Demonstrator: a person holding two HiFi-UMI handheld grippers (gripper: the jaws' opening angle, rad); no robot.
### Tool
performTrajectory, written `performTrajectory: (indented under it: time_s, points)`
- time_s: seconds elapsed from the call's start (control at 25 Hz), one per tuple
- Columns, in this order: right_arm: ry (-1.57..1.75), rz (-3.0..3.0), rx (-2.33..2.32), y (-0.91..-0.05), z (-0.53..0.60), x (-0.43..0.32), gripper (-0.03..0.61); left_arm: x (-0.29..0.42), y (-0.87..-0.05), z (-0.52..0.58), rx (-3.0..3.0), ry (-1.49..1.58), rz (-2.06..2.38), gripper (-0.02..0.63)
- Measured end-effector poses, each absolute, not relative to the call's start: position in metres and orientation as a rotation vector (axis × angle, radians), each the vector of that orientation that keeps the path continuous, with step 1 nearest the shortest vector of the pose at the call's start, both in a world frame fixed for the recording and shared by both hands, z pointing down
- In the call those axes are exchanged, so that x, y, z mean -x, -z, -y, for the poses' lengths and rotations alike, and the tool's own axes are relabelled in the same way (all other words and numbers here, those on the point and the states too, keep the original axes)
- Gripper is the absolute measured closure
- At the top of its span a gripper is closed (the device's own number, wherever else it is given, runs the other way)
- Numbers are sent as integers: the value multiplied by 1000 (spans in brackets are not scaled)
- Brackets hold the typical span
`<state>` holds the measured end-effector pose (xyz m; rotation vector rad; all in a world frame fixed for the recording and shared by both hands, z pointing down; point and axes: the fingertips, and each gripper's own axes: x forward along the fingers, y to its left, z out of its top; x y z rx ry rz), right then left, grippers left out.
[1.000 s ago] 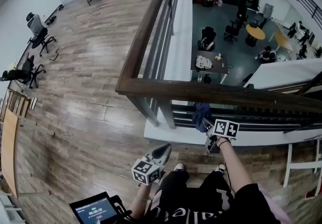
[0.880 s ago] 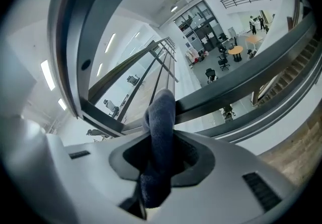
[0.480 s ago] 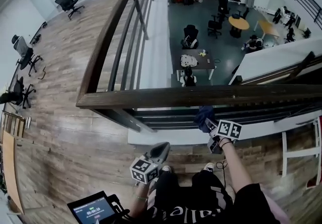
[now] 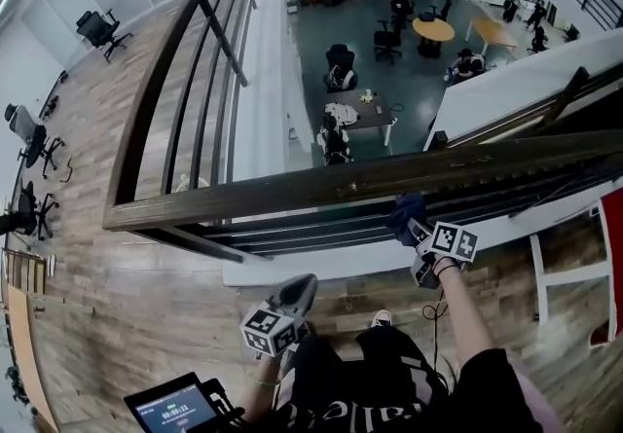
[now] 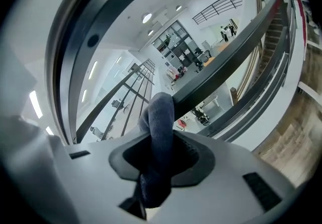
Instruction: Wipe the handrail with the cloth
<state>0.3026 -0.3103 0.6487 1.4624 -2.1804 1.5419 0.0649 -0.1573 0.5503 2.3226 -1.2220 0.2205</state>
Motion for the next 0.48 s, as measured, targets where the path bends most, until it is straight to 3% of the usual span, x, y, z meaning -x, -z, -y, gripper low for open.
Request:
performTrajectory:
  time_s: [0.48]
  points:
    - [-1473, 2080, -1695, -644, 342, -488, 480, -115, -564, 154, -2277, -255, 1243, 614]
